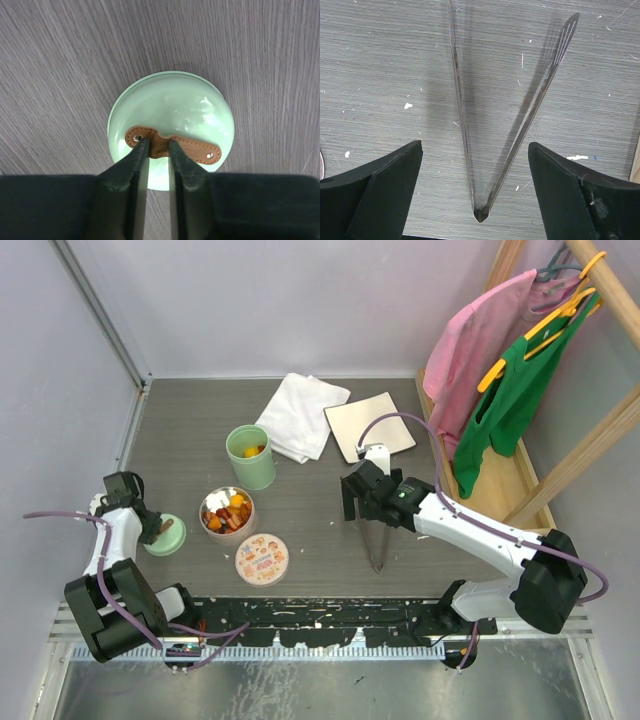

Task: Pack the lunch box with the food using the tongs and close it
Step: Pick up the box lid from the center of the board.

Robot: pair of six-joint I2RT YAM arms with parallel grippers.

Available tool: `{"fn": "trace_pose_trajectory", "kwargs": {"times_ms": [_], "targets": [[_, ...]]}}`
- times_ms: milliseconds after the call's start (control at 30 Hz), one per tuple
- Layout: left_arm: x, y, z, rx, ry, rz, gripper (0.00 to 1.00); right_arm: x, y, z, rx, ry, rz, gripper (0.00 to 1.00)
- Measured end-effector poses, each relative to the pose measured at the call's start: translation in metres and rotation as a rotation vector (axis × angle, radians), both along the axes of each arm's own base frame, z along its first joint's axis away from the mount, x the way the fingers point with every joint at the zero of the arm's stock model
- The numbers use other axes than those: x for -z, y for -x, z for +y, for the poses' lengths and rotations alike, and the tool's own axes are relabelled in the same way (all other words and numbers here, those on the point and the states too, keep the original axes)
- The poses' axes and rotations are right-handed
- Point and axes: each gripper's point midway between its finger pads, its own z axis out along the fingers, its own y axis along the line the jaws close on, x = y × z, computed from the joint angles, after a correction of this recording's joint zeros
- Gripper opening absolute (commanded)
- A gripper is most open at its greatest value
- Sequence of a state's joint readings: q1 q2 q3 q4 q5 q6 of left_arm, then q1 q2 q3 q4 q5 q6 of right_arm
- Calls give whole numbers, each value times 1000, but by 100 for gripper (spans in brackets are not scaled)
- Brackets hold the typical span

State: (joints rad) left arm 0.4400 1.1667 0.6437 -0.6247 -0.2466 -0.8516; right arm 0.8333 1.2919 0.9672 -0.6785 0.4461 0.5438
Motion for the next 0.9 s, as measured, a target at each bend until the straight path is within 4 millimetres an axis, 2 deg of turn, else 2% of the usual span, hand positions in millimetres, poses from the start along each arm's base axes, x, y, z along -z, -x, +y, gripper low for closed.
{"fn": "trace_pose_trajectory", "kwargs": {"times_ms": [100,233,333,433,567,733,900], "targets": [[0,-1,-2,8,9,-5,1,0,0,0,0,0,1,91],[-4,-3,-6,37,22,-22,0,0,0,0,-2,-1,1,91],[-15,-5,-9,68,19,-51,0,-2,0,1,-2,-4,-1,91],[-41,-15,-9,115,-4,-122,0,-5,-2,3,-5,-9,-8,91],[-85,-32,-8,176,-61,-252,0,-13,-5,6,-13,-17,-23,91],[-122,-43,-14,267,-85,-339,0,-21,-11,11,-24,-21,-38,92],[-156,-63,-31,411,-33,-397,0,-29,-20,20,-42,-22,-58,92]]}}
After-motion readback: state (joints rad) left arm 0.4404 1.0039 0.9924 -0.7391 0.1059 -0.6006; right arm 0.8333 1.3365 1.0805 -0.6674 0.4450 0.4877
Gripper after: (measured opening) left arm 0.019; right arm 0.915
